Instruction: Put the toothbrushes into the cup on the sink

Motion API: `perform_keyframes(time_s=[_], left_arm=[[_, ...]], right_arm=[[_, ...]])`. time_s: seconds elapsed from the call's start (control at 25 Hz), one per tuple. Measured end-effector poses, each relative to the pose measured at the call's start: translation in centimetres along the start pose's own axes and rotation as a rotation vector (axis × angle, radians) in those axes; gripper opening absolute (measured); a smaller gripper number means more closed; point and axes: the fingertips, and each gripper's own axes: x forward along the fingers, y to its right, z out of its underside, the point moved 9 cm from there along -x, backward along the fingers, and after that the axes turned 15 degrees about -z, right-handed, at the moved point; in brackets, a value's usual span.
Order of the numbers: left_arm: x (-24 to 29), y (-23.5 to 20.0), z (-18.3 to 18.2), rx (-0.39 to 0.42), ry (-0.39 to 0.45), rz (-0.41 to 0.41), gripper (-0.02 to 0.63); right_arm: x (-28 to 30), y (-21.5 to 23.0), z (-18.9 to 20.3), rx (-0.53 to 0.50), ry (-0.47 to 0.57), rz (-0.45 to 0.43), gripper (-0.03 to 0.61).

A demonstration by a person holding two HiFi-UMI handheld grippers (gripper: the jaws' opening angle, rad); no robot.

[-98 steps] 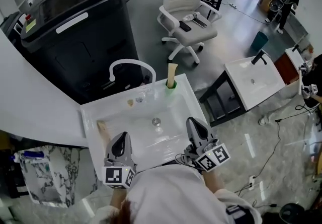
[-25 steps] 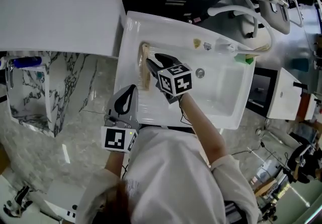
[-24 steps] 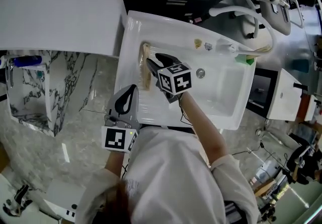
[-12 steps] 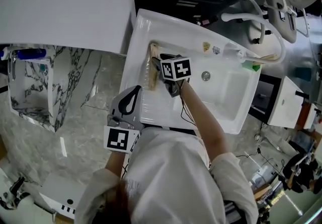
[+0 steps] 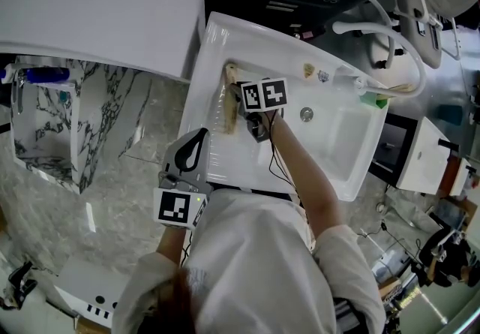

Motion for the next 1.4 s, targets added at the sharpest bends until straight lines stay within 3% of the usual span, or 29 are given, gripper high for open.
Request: perform_keyframes(time_s=[0.16,0.44,0.68,1.0,1.4], left_arm=[[-0.1,0.3,-0.1,0.003,0.001,0.005,0.014],[-0.1,1.8,-0.6,0.023,0.013,0.043,0.012],[-0.2,4.1,-1.1,0.056,0.031,0.096,0.014],[0.2,7.1,-1.2,0.099,0.044,0.164,0.012],[0.3,12.1,-1.9,0.123,0.061,0.240,0.012]], right_arm=[[-1.1,-0.5,0.0,0.003,0.066,-0.028,0.032],[-5.2,-2.5,-0.2,-0.037,0.316,-0.152,0.021],[-10.5,-4.3,0.0,-0.133,0.558,-0.210,0.020],[-17.3,-6.2,2.6,-0.230,0.801,-0.248,0.020],[-27.1,-6.6,6.2,-0.354,1.079,-0.131,0.020]])
